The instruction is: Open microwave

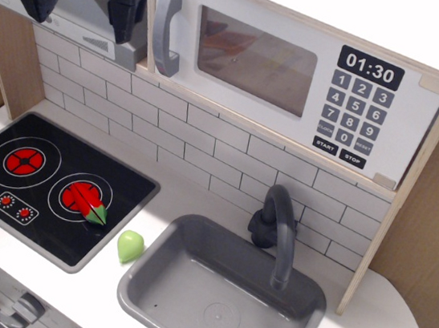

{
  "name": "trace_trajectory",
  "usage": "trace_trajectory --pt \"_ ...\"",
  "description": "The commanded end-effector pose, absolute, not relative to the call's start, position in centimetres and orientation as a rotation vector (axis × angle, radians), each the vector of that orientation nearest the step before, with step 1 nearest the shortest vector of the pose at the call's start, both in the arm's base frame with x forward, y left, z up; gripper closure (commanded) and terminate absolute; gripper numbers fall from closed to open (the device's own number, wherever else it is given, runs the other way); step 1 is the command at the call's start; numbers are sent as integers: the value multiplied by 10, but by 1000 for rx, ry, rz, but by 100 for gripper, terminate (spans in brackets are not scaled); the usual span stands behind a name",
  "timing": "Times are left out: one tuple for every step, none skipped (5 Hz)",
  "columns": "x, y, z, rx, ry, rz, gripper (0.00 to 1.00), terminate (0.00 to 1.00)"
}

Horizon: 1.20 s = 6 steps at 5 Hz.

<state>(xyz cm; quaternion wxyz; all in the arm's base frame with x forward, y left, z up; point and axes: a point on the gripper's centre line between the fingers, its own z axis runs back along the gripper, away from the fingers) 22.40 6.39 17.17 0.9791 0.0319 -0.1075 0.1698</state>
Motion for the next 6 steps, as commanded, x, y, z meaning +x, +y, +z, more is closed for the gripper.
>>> trace_trajectory --pt "224 64 172 64 -217 342 0 0" --pt "252 76 162 73 -216 345 0 0" --pt "290 88 144 83 -229 365 0 0" --pt "317 102 134 71 -268 332 0 0" --pt "327 112 126 62 -301 315 0 0" --pt "332 113 121 23 -287 280 0 0"
